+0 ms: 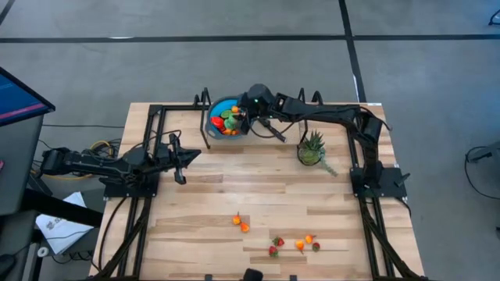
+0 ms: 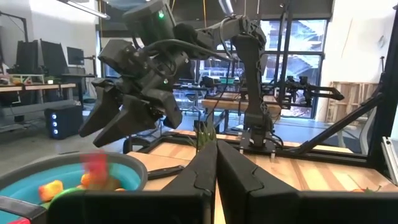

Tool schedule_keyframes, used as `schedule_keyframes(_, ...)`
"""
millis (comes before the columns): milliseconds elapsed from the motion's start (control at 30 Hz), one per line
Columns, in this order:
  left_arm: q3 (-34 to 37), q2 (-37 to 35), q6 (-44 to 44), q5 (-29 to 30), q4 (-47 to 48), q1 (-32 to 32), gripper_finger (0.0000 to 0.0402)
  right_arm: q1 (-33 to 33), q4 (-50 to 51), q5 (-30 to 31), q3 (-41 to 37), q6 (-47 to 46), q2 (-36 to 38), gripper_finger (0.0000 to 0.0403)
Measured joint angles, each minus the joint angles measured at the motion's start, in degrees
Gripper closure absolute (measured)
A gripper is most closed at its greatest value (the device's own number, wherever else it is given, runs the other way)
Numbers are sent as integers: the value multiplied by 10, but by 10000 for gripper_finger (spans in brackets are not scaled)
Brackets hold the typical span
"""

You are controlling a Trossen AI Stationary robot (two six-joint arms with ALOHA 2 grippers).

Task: Pick & Place Fruit
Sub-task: Put the strawberry into the basket, then put the pear into the basket

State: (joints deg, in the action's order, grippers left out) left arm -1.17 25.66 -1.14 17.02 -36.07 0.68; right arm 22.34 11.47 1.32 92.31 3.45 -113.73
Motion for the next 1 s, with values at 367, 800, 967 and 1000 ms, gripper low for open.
schedule_keyframes(367, 0, 0, 1, 0, 0, 0, 398, -24, 106, 1, 0, 26, 57, 228)
schedule_keyframes(800, 0, 0, 1, -3, 0, 0, 398, -83, 114, 1, -120, -14, 158, 379)
schedule_keyframes(967, 0, 0, 1, -2, 0, 0, 398, -103, 1, 2, -233, -27, 228, 390)
schedule_keyframes(1000, 0, 0, 1, -2, 0, 0, 398, -106, -20, 2, -255, -35, 244, 395)
